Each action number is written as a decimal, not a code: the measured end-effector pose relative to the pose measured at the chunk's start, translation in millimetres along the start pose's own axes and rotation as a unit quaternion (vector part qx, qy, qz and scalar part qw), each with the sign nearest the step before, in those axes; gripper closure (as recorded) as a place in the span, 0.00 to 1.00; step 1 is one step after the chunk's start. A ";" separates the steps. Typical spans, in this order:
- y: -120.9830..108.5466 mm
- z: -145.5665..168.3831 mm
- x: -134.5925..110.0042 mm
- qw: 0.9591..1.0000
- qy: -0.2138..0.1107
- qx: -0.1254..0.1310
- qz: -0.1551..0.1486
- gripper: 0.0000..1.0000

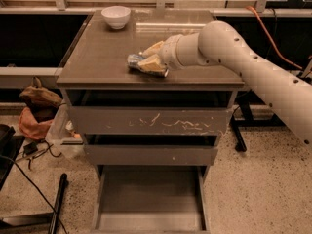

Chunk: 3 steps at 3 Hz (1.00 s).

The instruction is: Pick redbull can from bottom drawer and place on counter

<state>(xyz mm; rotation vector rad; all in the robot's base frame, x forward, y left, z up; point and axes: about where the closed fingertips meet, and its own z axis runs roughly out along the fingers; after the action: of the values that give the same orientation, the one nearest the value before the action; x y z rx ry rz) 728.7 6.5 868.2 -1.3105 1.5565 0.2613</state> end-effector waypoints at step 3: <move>0.1 0.1 0.0 1.000 0.000 0.000 0.000 0.12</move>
Offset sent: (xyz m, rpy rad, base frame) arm 0.0000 0.0000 0.0000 0.0000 0.0000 0.0000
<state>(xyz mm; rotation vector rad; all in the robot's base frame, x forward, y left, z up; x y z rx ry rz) 728.7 6.6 868.2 -1.3106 1.5565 0.2614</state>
